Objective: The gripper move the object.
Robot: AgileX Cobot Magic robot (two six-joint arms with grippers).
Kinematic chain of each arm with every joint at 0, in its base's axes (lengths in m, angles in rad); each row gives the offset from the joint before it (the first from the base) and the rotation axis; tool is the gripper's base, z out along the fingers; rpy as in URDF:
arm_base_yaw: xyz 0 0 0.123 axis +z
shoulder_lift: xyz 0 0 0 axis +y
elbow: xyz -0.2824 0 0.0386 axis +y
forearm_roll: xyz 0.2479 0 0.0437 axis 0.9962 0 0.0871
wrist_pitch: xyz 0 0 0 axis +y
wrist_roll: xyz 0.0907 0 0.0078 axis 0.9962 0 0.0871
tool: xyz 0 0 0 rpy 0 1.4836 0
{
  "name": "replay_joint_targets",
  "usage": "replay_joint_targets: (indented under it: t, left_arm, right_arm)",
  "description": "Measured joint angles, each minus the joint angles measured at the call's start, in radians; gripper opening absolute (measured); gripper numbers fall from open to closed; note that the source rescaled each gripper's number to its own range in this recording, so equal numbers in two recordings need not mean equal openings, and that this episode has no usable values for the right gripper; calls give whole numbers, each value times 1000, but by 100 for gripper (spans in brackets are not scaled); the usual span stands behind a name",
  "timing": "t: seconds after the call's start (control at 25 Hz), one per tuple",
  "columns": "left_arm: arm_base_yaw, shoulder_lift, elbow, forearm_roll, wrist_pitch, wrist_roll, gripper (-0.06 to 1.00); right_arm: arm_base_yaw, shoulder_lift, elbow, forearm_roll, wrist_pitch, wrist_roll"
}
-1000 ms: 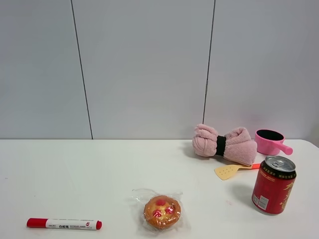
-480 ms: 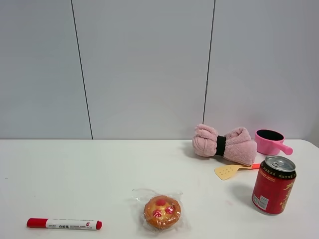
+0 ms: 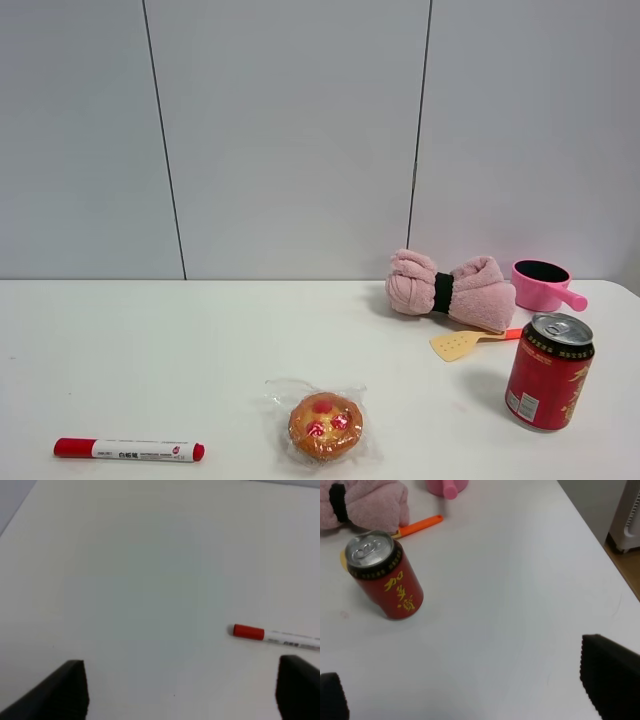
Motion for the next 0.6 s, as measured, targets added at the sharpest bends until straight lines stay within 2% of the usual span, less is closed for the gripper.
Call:
replay_joint_targets:
  t: [0.6]
  left_arm:
    - [0,-17,0,0,0,2,67]
  right_arm:
    - [0,0,0,0,0,0]
